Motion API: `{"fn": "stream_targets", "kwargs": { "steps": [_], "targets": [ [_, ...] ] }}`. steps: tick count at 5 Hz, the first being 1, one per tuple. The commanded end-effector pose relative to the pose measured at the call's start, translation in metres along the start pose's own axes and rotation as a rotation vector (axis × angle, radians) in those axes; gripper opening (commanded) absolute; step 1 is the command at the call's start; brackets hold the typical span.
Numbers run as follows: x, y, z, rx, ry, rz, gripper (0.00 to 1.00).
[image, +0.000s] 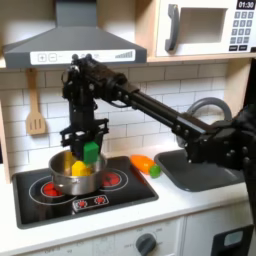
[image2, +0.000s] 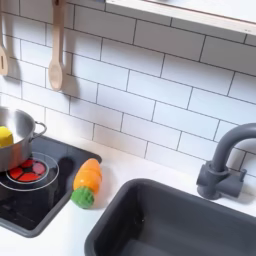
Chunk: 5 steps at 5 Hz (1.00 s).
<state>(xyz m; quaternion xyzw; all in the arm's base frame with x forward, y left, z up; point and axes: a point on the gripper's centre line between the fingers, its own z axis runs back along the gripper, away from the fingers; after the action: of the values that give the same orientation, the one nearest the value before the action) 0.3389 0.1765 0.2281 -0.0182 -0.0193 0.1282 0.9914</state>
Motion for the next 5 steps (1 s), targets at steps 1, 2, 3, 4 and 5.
{"fn": "stream_targets", "kwargs": {
  "steps": [1, 2, 3, 4, 5],
  "targets": [
    [0.005, 0.006, -0.004, 0.003, 0.003, 0.008, 0.0],
    [0.006, 0.004, -0.008, 0.003, 0.011, 0.006, 0.0],
    [0.007, 0.004, -0.006, 0.003, 0.004, 0.008, 0.0],
    [0.009, 0.002, -0.006, 0.012, 0.002, 0.01, 0.0],
    [0.01, 0.007, -0.016, 0.007, 0.028, 0.025, 0.0]
  ]
}}
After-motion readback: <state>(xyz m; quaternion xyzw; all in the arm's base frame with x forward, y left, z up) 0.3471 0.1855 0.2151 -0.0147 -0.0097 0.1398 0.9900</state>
